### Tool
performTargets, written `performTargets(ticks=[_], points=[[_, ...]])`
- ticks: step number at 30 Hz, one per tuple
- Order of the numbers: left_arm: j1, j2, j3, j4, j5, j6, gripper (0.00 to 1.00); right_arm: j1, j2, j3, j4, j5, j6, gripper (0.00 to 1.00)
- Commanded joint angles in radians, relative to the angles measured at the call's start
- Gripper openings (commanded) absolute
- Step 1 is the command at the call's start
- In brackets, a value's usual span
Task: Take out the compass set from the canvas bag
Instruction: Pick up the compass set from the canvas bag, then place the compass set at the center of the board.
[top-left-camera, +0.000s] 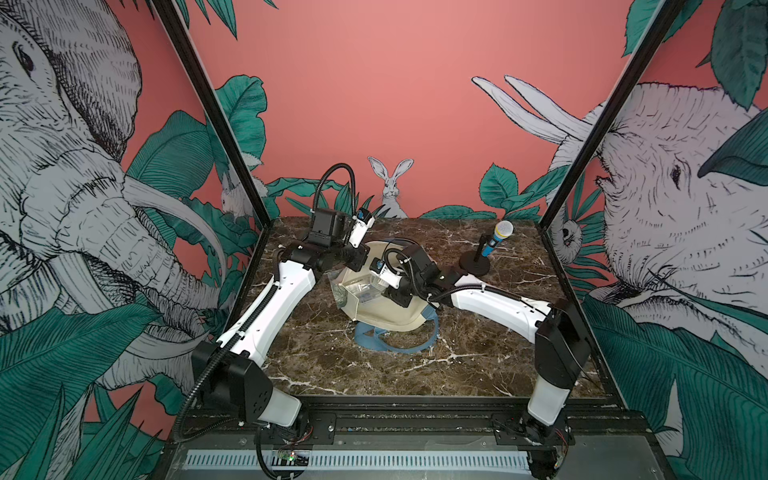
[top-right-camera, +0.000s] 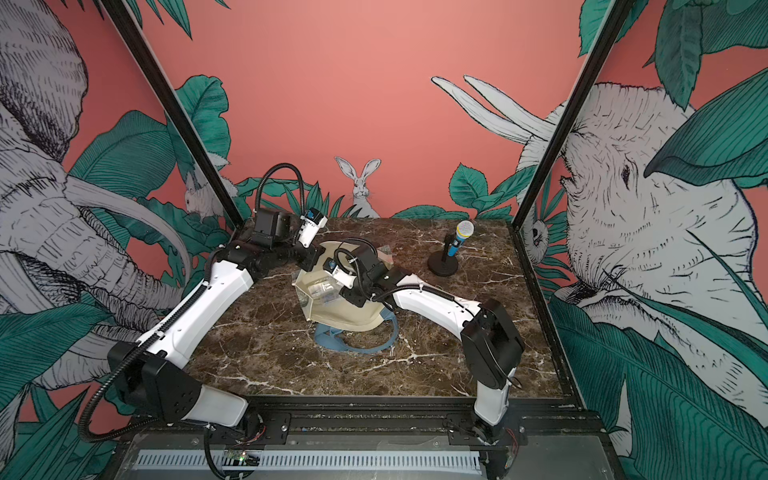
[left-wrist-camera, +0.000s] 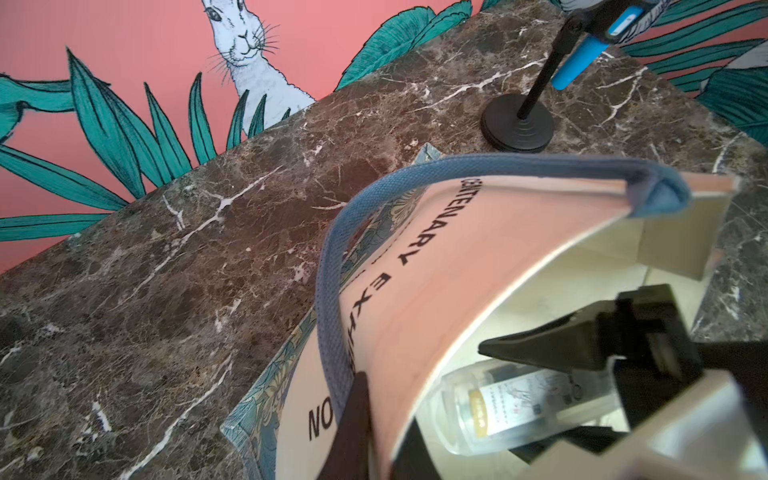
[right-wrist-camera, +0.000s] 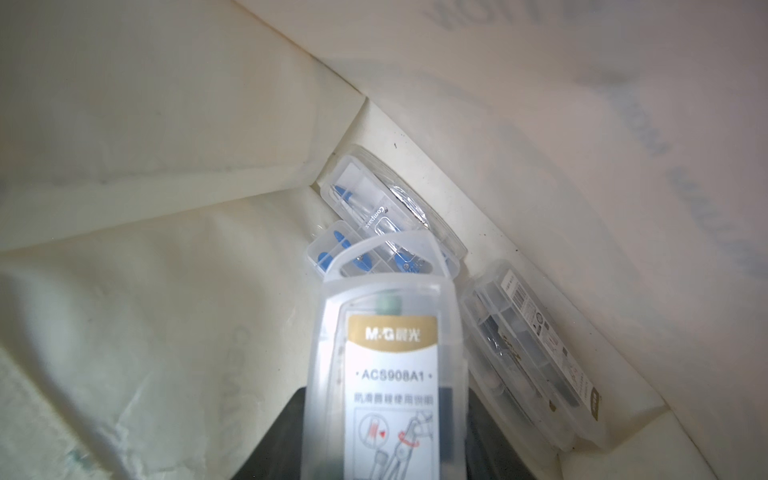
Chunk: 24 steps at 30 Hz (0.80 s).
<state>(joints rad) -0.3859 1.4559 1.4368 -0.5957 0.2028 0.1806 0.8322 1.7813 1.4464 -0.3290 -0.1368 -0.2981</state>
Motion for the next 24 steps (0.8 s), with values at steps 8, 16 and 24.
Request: performTargets(ticks=[8, 16, 24], points=[[0.086, -0.067, 0.0, 0.119, -0.059, -0.01, 0.0, 0.011, -0.219, -0.001, -0.101, -0.016, 0.138, 0.34], [0.14, -0.08, -0.023, 0.146, -0.021, -0.026, 0.0, 0.015, -0.453, -0.091, -0.173, 0.177, 0.293, 0.31], [0.142, -0.116, -0.06, 0.142, 0.005, -0.06, 0.0, 0.008, -0.536, -0.324, -0.147, 0.402, 0.601, 0.31]])
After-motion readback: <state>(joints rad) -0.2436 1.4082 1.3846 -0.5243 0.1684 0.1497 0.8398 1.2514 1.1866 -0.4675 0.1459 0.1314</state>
